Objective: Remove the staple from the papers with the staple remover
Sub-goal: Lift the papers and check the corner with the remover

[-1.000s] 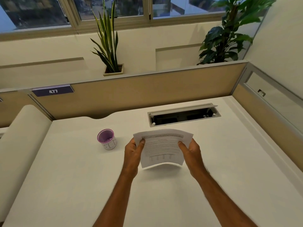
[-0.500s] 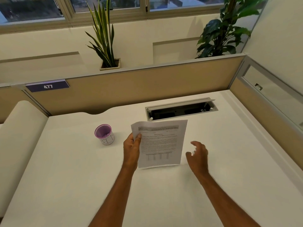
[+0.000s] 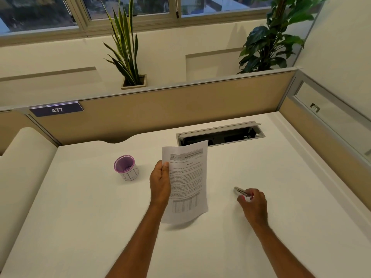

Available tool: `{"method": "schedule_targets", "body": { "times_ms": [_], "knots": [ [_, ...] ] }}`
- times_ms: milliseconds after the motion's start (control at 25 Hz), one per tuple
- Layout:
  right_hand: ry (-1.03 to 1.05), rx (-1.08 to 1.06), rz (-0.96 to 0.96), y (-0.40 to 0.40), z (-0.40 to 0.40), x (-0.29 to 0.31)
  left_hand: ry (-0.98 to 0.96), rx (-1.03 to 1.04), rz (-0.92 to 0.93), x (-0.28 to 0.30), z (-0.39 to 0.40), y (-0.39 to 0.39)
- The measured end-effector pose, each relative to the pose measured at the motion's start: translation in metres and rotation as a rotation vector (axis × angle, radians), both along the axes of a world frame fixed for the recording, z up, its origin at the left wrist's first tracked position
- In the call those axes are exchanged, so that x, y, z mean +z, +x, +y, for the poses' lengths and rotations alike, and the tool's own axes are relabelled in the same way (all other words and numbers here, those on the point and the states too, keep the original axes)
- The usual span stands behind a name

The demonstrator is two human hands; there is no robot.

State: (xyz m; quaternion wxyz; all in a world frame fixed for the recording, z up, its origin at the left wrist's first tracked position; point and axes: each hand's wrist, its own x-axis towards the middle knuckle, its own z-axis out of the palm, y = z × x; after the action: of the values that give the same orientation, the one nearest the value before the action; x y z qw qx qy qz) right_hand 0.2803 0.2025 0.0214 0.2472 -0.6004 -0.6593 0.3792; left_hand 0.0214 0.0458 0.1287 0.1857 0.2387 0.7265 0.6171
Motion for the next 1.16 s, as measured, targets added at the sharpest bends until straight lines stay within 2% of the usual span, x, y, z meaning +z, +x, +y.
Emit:
{"method": "schedule_targets", "body": {
  "times_ms": [200,360,440,480,640,720,960,1160],
  "knots": [
    [0.038,-0.076,0.595,-0.038,0.001,0.096,-0.112,-0.028,0.175,0.011,0.003,-0.006],
    [0.159,0.142,0.823,-0.075,-0.012,0.178,-0.138,-0.081,0.320,0.024,0.005,-0.004],
    [0.233,0.275,0.799,-0.089,-0.020,0.204,-0.149,-0.117,0.390,0.031,0.005,-0.002],
    [0.289,0.331,0.729,-0.094,-0.023,0.214,-0.158,-0.131,0.422,0.034,0.005,-0.001],
    [0.503,0.488,0.300,-0.103,-0.030,0.230,-0.190,-0.151,0.491,0.048,0.004,0.001],
    [0.532,0.550,0.189,-0.105,-0.030,0.229,-0.192,-0.144,0.499,0.053,0.004,0.001],
    [0.579,0.600,0.168,-0.106,-0.032,0.222,-0.186,-0.137,0.482,0.062,0.001,0.000],
    [0.452,0.532,0.216,-0.105,-0.031,0.222,-0.199,-0.146,0.475,0.062,-0.001,0.001]
  ]
}}
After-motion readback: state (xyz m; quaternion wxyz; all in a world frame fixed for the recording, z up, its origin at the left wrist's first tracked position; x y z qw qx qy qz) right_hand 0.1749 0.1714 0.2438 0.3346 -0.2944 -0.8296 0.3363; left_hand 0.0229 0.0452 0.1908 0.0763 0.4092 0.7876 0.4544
